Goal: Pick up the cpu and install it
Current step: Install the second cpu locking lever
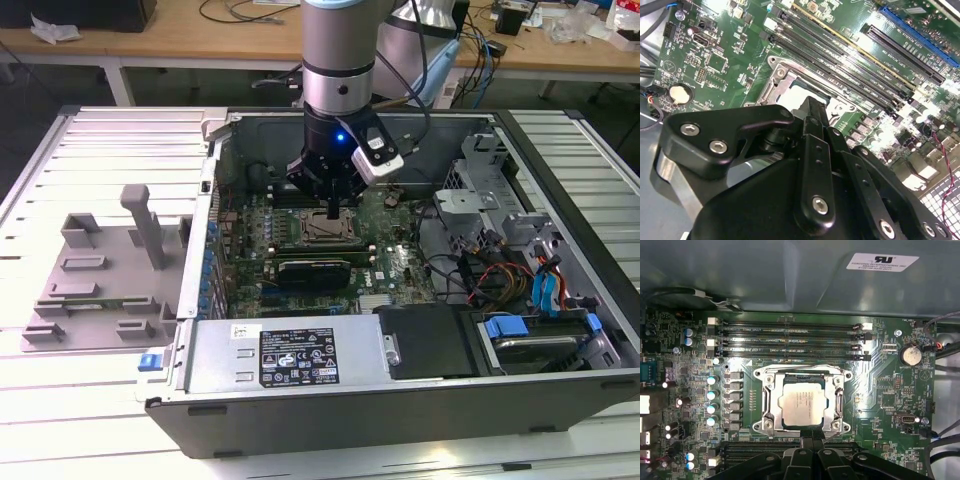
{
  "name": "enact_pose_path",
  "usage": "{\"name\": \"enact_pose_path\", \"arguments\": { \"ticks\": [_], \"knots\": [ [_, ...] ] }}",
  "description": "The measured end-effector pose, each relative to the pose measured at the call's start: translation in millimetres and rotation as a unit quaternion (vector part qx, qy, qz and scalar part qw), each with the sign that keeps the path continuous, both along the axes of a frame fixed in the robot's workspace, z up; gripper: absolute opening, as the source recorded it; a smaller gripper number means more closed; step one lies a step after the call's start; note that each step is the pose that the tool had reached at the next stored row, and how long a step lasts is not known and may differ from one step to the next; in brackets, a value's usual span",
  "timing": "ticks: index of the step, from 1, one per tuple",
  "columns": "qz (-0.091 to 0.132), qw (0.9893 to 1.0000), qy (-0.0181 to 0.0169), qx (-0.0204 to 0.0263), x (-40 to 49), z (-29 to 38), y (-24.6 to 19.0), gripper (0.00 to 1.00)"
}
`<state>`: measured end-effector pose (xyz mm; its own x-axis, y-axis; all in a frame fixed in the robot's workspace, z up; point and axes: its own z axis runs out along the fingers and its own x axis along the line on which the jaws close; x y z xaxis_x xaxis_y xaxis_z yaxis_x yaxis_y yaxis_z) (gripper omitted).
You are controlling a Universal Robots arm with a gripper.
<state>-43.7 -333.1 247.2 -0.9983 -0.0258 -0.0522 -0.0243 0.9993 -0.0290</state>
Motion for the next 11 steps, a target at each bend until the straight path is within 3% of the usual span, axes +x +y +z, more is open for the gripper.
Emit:
{"name": "enact_pose_path", "arguments": {
  "ticks": [11],
  "knots": [
    [0.0, 1.0, 0.0, 0.0, 0.0, 0.0, -10.6, 0.11]
  ]
}}
